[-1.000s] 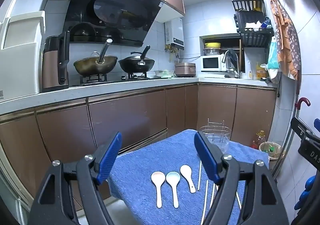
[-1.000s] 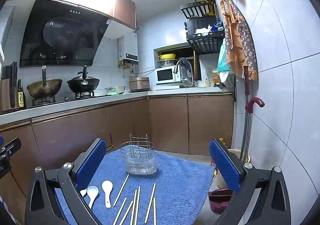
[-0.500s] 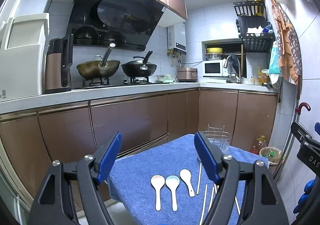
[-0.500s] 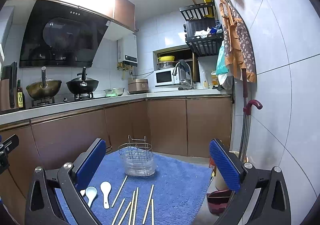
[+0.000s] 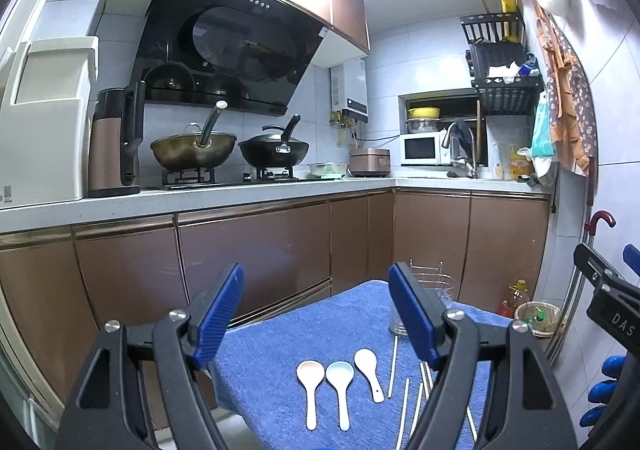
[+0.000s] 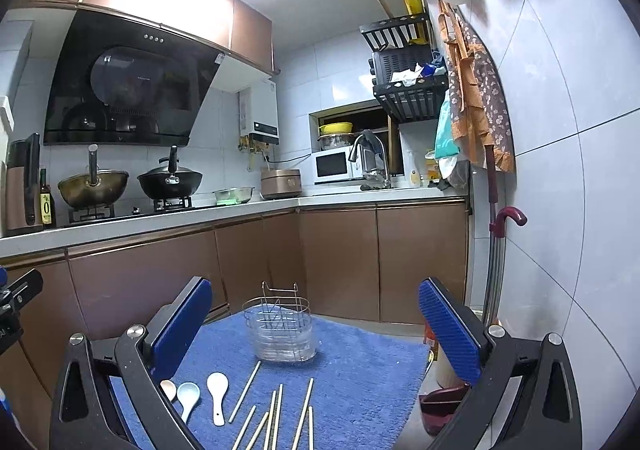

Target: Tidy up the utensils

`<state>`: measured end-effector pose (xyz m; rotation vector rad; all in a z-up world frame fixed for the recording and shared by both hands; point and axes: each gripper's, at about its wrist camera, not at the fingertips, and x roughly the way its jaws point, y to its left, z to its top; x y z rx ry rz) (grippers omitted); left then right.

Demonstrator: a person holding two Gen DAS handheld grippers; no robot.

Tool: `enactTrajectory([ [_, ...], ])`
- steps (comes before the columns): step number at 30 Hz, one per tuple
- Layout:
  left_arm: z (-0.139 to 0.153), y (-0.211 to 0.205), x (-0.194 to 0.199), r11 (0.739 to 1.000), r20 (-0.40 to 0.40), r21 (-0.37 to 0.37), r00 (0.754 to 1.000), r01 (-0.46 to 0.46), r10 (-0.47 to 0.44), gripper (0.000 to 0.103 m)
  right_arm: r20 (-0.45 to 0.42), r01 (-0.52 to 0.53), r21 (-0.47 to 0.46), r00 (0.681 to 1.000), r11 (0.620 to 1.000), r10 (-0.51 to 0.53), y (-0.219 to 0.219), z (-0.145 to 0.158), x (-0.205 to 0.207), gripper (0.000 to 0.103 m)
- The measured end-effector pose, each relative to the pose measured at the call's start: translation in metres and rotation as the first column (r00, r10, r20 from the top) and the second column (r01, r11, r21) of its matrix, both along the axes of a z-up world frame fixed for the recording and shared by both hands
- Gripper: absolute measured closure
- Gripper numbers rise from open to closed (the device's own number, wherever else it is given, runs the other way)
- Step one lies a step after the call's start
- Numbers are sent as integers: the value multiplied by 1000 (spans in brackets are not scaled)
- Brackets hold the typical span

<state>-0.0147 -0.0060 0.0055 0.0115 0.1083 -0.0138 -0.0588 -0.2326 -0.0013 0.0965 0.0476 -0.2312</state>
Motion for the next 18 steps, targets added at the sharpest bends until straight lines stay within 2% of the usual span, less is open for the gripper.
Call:
enactTrajectory([
  [18, -1, -8, -1, 999, -13, 41, 1000, 29, -28, 30, -3, -25, 12, 1000, 1000, 25, 0, -4, 4, 0],
])
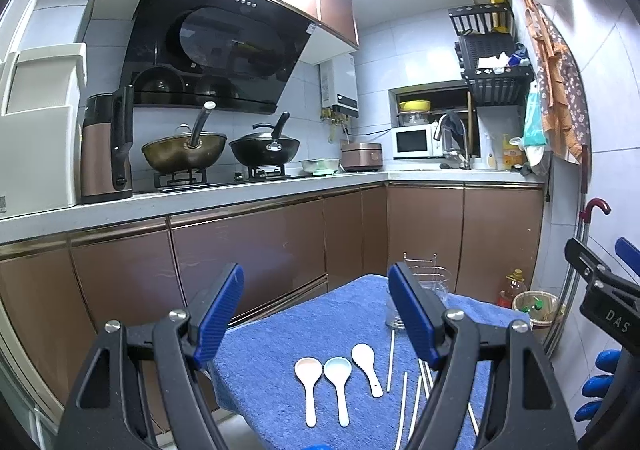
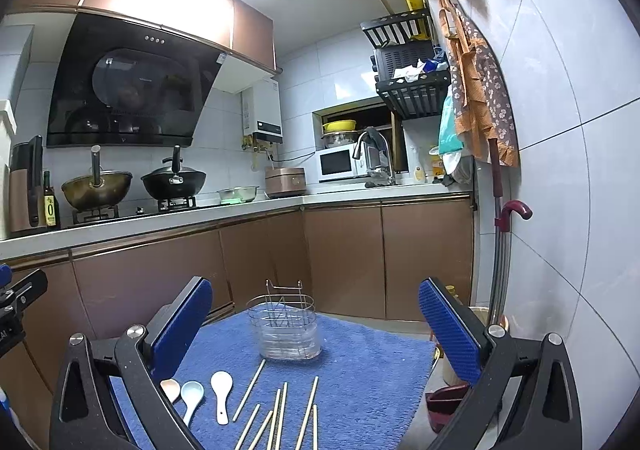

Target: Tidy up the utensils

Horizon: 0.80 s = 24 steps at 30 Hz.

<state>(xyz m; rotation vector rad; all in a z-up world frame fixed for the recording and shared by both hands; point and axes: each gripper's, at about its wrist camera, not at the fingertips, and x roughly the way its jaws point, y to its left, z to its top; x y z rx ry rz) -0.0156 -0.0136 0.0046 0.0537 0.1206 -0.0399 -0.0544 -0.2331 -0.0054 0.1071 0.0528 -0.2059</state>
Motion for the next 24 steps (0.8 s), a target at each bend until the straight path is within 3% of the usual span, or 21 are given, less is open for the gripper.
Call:
enactTrajectory([
  [12, 3, 5, -6, 1000, 58, -26, 998, -8, 9, 24, 17, 6, -9, 1000, 1000, -6, 1, 0, 0, 0],
  [24, -2, 4, 13, 999, 12, -40, 1000, -13, 14, 23, -14, -12, -3, 1000, 1000, 12, 0, -5, 14, 0],
])
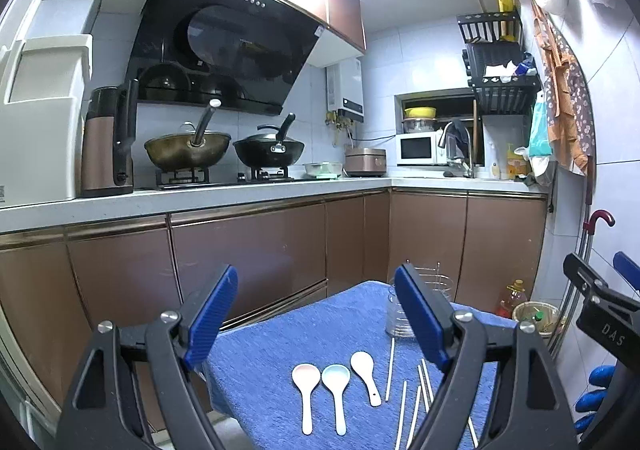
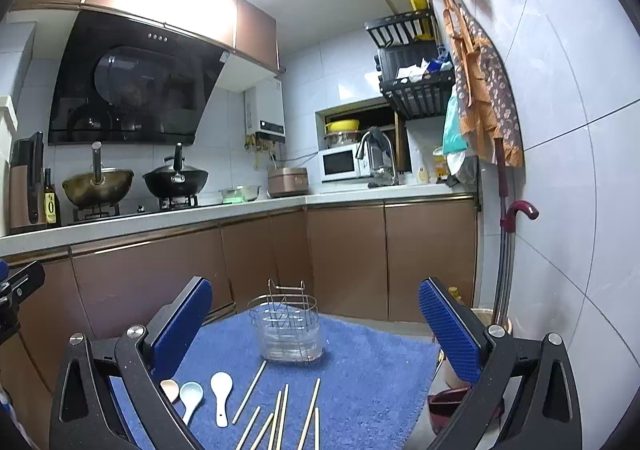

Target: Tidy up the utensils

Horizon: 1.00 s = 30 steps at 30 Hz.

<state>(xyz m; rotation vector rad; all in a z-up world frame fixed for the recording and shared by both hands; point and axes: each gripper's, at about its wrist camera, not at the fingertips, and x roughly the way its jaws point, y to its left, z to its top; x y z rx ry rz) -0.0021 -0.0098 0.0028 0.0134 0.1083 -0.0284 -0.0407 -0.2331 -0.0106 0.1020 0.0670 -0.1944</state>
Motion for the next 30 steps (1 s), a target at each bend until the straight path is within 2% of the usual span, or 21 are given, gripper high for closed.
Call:
enactTrajectory([
  [7, 4, -13, 14, 1000, 8, 12, 1000, 0, 0, 23, -41, -25, -22, 999, 999, 24, -6, -3, 14, 0],
  [11, 6, -20, 23, 999, 12, 44, 1000, -19, 18, 23, -52, -47, -18, 998, 999, 46, -11, -6, 24, 0],
  [20, 11, -25, 39, 998, 35, 42, 998, -53, 51, 23, -82, -84, -38, 993, 996, 81, -17, -9, 49, 0],
  [30, 0, -37, 62, 995, -64, 98, 998, 5, 1, 23, -117, -65, -35, 991, 997, 61, -24, -17, 64, 0],
])
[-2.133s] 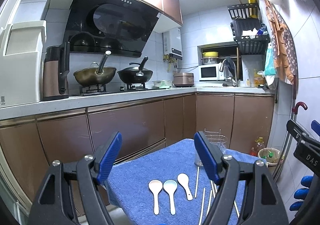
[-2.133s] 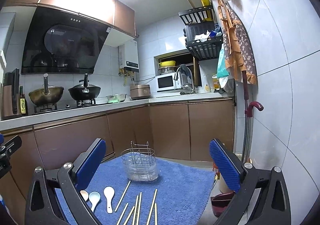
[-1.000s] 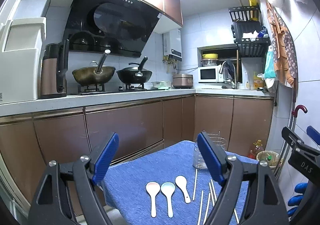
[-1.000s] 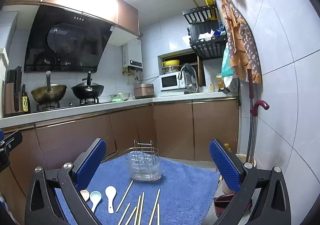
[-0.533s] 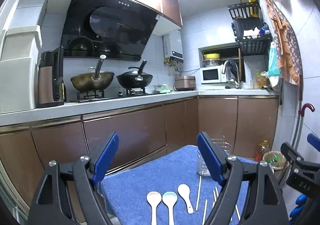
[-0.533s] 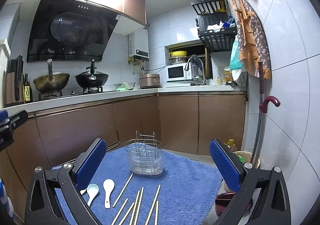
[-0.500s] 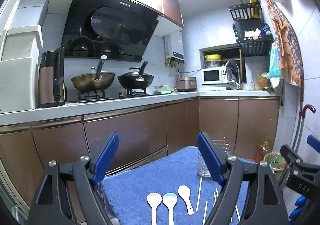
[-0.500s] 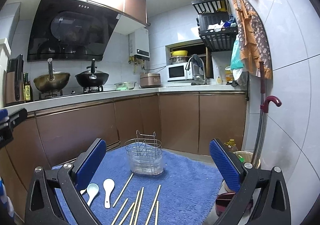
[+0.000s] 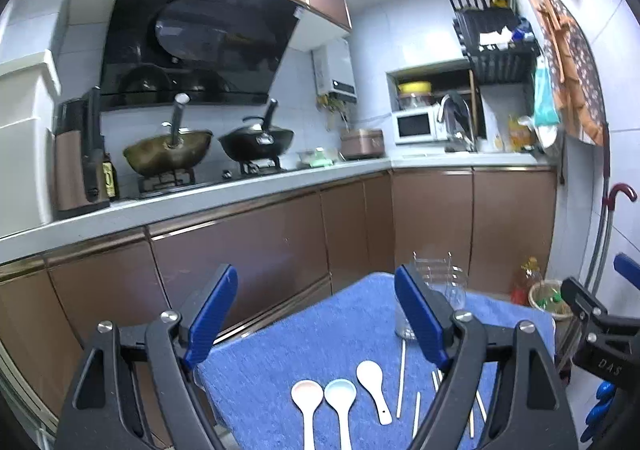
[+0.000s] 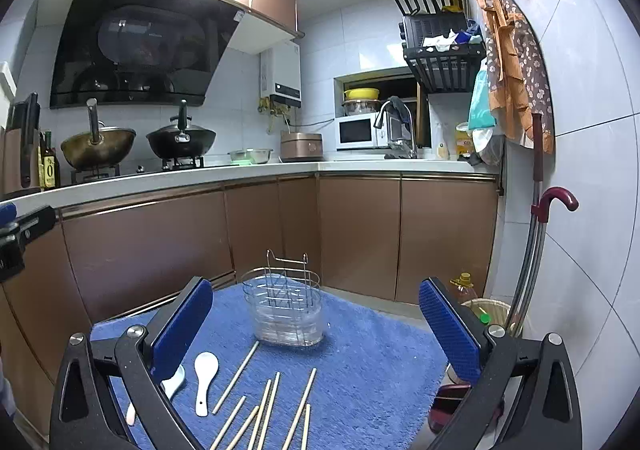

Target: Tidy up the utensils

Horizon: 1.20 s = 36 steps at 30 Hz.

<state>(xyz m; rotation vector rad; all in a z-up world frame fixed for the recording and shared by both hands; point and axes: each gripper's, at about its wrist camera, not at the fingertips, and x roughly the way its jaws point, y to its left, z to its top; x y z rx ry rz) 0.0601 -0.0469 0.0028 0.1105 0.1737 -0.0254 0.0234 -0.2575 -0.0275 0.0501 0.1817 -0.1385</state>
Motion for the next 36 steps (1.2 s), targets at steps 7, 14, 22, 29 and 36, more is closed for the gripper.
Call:
enactTrajectory([
  [7, -5, 3, 8, 1000, -29, -4, 999, 22, -22, 23, -13, 9, -10, 1000, 1000, -9, 3, -1, 4, 0],
  [14, -7, 10, 14, 1000, -53, -25, 998, 16, -18, 23, -29, 3, -13, 1000, 1000, -3, 5, -1, 9, 0],
  [22, -10, 8, 15, 1000, -62, -21, 998, 13, -15, 23, -63, -5, 8, 998, 1000, 6, -1, -7, 15, 0],
  [29, -15, 8, 22, 1000, -80, -20, 997, 14, -16, 23, -100, -7, 26, 995, 1000, 9, -7, -14, 21, 0],
  [36, -25, 12, 35, 999, -126, -34, 992, 18, -22, 23, -153, -9, 30, 988, 1000, 14, -10, -22, 32, 0],
])
